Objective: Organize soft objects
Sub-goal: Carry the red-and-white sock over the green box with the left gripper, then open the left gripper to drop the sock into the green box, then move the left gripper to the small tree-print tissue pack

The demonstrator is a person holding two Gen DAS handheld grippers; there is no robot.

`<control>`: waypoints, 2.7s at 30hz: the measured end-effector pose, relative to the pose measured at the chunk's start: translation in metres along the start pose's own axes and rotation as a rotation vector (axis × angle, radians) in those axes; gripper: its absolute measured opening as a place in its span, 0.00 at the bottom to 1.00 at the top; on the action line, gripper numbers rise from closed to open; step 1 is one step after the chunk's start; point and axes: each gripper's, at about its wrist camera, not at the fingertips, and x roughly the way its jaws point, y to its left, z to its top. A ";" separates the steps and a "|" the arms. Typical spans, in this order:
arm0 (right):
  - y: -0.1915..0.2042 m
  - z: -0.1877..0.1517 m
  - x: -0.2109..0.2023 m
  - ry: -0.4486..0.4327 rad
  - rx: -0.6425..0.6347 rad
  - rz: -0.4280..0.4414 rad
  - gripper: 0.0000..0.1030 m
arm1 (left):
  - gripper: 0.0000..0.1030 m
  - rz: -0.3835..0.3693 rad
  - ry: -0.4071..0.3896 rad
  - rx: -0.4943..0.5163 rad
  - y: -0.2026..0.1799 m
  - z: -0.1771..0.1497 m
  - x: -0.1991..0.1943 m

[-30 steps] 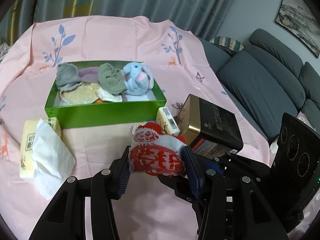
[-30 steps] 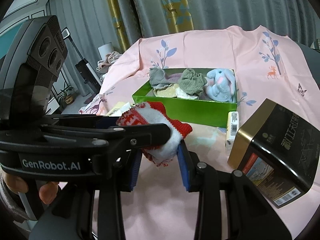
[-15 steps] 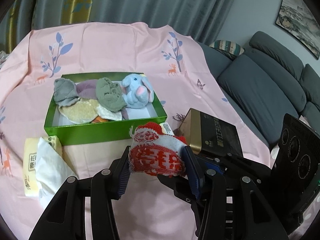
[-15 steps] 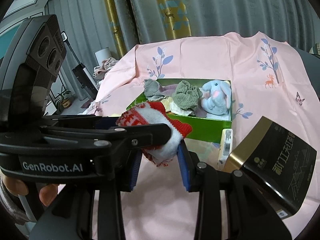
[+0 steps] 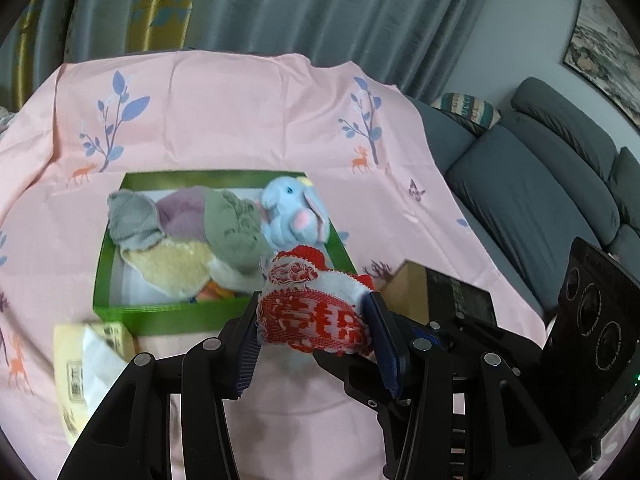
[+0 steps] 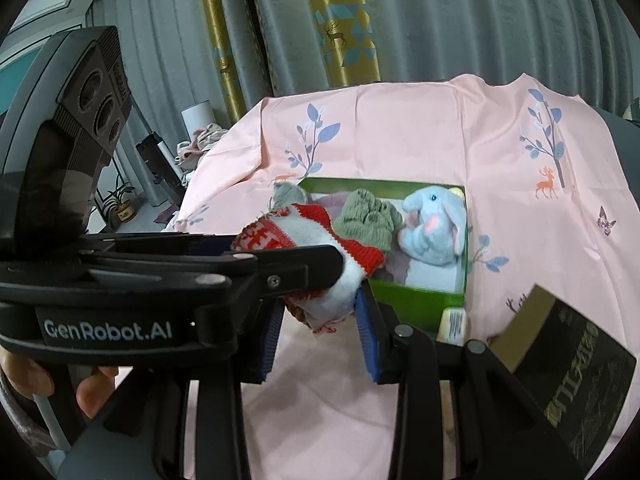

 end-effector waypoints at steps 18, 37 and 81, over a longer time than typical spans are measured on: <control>-0.035 0.040 0.126 0.196 0.087 -0.117 0.39 | 0.49 0.022 0.152 -0.188 0.082 0.055 0.109; -0.029 0.030 0.108 0.228 0.043 -0.277 0.71 | 0.93 0.154 0.163 -0.108 0.075 0.046 0.096; 0.004 -0.108 -0.065 0.049 -0.014 -0.002 0.87 | 0.93 -0.082 0.269 -0.311 0.009 -0.039 0.120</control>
